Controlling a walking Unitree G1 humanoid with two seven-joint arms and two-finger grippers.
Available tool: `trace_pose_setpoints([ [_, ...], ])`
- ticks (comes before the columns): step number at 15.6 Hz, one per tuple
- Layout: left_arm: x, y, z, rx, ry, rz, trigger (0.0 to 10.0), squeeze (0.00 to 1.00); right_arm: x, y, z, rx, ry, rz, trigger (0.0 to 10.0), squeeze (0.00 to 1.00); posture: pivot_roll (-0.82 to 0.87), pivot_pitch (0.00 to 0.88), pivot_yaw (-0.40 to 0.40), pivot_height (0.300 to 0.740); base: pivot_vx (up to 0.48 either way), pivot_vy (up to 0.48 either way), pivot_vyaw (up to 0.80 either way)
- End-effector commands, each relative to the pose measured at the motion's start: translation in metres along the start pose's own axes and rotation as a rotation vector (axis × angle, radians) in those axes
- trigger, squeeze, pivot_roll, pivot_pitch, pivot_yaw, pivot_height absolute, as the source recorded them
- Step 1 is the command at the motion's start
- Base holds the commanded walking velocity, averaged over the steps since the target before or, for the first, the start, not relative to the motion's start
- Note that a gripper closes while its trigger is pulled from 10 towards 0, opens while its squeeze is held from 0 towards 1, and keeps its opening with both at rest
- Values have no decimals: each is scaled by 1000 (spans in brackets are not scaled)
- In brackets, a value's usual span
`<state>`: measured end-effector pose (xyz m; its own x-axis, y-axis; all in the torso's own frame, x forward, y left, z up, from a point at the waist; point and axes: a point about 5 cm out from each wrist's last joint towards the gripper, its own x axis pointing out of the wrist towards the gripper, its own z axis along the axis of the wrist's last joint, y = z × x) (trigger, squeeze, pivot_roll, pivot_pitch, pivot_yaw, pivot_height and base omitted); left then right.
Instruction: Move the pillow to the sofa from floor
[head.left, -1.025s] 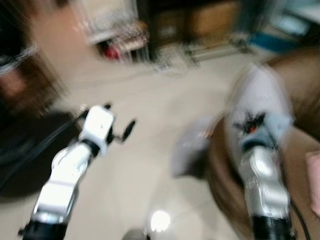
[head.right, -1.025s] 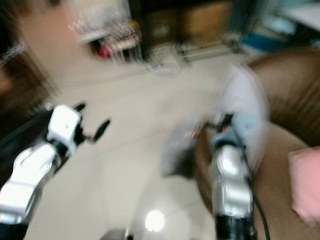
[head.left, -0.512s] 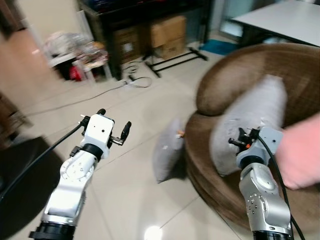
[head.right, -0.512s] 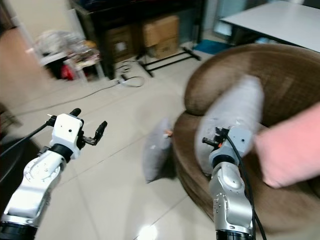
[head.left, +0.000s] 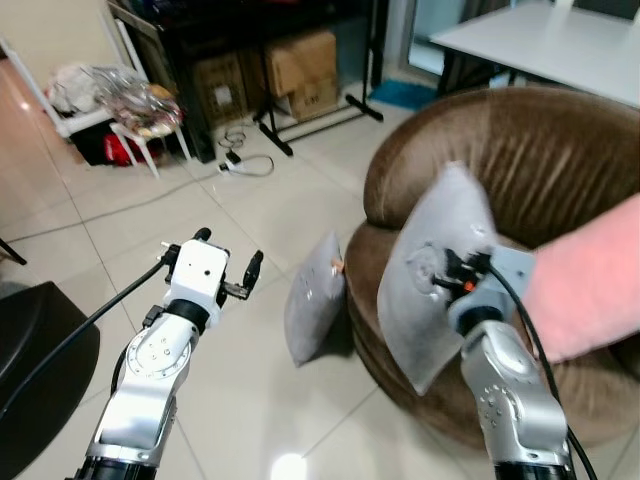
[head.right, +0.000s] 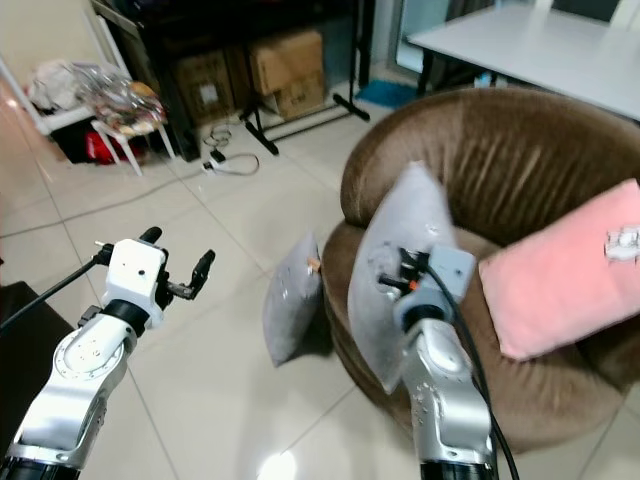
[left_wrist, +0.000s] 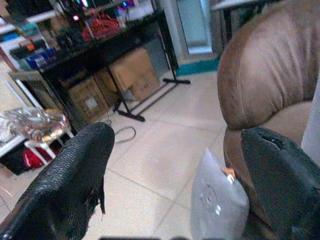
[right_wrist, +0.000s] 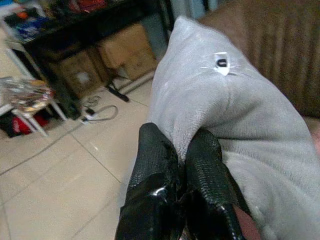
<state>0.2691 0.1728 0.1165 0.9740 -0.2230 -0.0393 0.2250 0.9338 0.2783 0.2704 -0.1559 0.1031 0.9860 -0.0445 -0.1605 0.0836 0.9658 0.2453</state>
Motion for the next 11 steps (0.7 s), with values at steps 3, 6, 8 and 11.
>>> trace_pose_setpoints([
  [3, 0, 3, 8, 8, -29, -1, 10000, 0, 3, 3, 13, 7, -48, 32, 10000, 0, -47, 0, 47, 740, 439, 0, 0],
  [6, 4, 12, 10, 10, -30, 20, 10000, 0, 9, -1, 15, -5, -52, 13, 10000, 0, -43, 0, 46, 740, 450, 0, -194],
  [8, 7, 12, 11, 10, -34, 15, 10000, 0, 12, -4, 17, -3, -54, -5, 10000, 0, -41, 0, 47, 740, 450, 0, -800],
  [11, 9, 11, 12, 7, -33, 7, 10000, 0, 13, -9, 18, -2, -54, -25, 10000, 0, -44, 0, 52, 740, 452, 0, -800],
])
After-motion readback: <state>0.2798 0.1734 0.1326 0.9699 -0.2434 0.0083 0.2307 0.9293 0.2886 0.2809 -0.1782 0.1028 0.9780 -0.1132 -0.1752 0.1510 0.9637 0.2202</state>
